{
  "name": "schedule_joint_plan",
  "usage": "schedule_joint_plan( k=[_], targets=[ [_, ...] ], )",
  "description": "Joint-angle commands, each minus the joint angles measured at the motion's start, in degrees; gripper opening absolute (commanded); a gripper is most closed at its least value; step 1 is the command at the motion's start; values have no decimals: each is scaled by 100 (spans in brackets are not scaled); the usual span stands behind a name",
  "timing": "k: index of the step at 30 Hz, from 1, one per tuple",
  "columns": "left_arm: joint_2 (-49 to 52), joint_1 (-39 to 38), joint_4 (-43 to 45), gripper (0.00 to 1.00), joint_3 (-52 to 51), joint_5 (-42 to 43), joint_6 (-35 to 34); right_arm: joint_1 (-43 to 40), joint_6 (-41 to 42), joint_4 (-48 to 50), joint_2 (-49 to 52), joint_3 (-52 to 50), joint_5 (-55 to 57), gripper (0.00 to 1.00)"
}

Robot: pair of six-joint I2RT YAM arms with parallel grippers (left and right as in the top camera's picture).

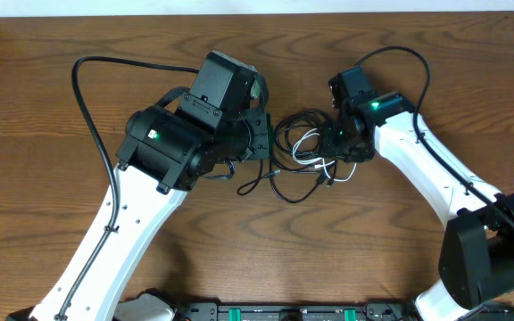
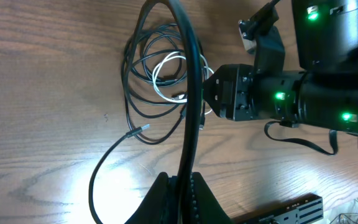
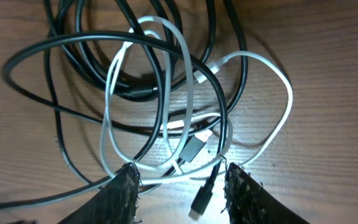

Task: Untangle cables

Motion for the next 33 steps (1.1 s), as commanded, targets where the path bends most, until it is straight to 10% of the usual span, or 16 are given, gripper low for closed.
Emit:
schedule_joint_plan(
  k=[1, 21, 33],
  targets=[
    [22, 17, -13, 8, 9, -81, 31, -7, 111, 127, -2, -153, -105, 43],
    [22, 17, -13, 8, 9, -81, 31, 164, 1502, 697, -2, -564, -162, 55],
    [22, 17, -13, 8, 9, -81, 31, 166, 1602, 938, -2, -667, 632, 35]
  ],
)
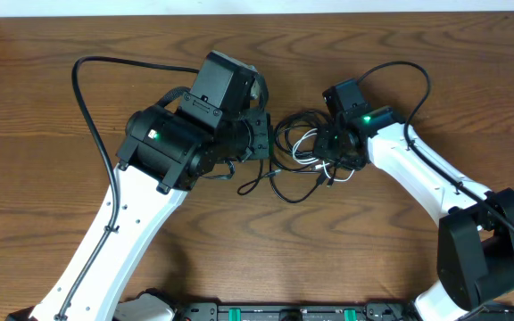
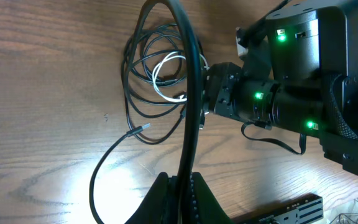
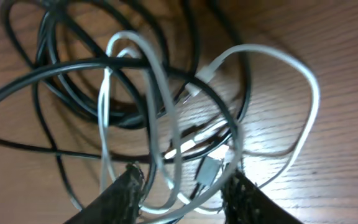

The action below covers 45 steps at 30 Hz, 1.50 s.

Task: Untangle cables

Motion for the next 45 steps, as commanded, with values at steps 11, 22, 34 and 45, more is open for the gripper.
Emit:
schedule_joint_plan(
  k=[11, 22, 34, 45],
  targets=[
    [22, 17, -13, 8, 9, -81, 31, 22, -450, 343, -31, 101, 402, 1],
    [24, 17, -11, 8, 9, -83, 28, 17, -1272, -400, -1320, 1980, 302, 2],
    [33, 17, -33, 8, 9, -260, -46, 35, -1305, -79, -2516, 2625, 466, 1],
    [170, 142, -1246, 8, 9, -2253, -1650, 33, -986, -1659, -1685, 2586, 2710, 2]
  ],
)
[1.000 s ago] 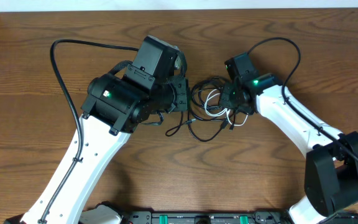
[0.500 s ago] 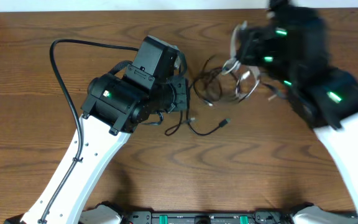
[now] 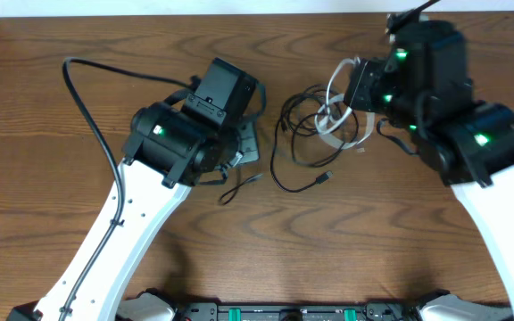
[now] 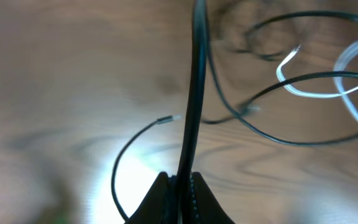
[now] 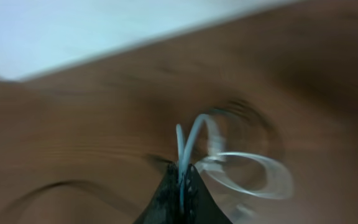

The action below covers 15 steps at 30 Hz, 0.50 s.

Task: Untangle cables

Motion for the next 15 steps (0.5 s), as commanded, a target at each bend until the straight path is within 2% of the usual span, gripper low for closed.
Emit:
schedule_joint_plan(
  k=[1, 5, 15],
  targets=[
    [26, 190, -339, 8, 9, -1012, -828, -4, 306, -557, 380, -33, 2052, 2],
    [-15, 686, -540, 7, 9, -1001, -876, -122, 730, -1419, 1016, -33, 2817, 2],
    [-57, 2533, -964, 7, 9, -232, -870, -555, 1373, -2114, 2090, -31, 2723, 1]
  ],
)
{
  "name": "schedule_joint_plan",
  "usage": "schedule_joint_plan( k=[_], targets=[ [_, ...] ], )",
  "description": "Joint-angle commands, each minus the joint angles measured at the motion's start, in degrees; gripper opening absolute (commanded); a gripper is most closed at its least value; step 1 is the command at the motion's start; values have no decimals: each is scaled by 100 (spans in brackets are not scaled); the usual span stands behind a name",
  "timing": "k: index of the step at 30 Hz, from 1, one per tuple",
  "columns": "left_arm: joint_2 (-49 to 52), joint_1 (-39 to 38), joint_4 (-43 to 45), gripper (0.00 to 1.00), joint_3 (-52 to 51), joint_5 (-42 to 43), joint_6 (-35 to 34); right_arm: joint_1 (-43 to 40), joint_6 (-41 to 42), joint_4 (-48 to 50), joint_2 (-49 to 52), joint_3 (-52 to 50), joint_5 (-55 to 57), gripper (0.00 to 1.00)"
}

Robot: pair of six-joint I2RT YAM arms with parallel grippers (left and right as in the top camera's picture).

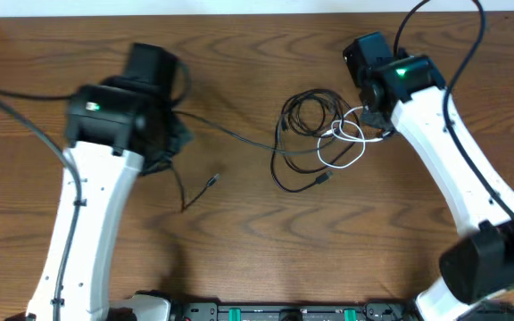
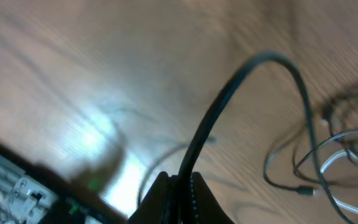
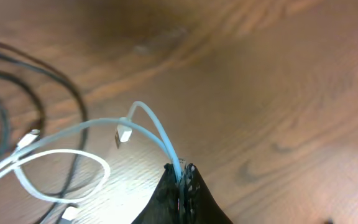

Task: Untangle cables

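My left gripper (image 2: 180, 182) is shut on a thick black cable (image 2: 229, 98). In the overhead view this cable (image 1: 239, 136) runs taut from the left gripper to the black coil (image 1: 306, 116) at mid-table. Its loose plug end (image 1: 212, 181) lies below the gripper. My right gripper (image 3: 181, 174) is shut on the white cable (image 3: 159, 138). The white loops (image 1: 351, 147) lie on the right side of the black coil and overlap its strands there.
The table (image 1: 266, 250) is brown wood, with a white wall along its far edge. A black rail (image 1: 284, 312) runs along the front edge. The left arm's own lead (image 1: 7, 96) crosses the far left.
My left gripper has moved far to the left with the black cable, which now stretches out from the coil. My right gripper, still holding the white cable, is now lower, just right of the coil.
At first my left gripper held the black cable next to the tangle, and my right gripper was open over the white loops. It stayed open around them. Then it was shut on the white cable and raised. Now the two grippers are far apart.
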Motion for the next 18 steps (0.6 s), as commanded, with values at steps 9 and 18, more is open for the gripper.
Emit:
schedule_joint_plan(
  k=[9, 18],
  targets=[
    [-76, 909, -227, 8, 9, 129, -72, -44, -780, 48, -713, 1113, -223, 1],
    [-76, 907, -210, 8, 9, 142, -70, 44, -1508, 1425, -1644, 2835, -2229, 1]
  ],
)
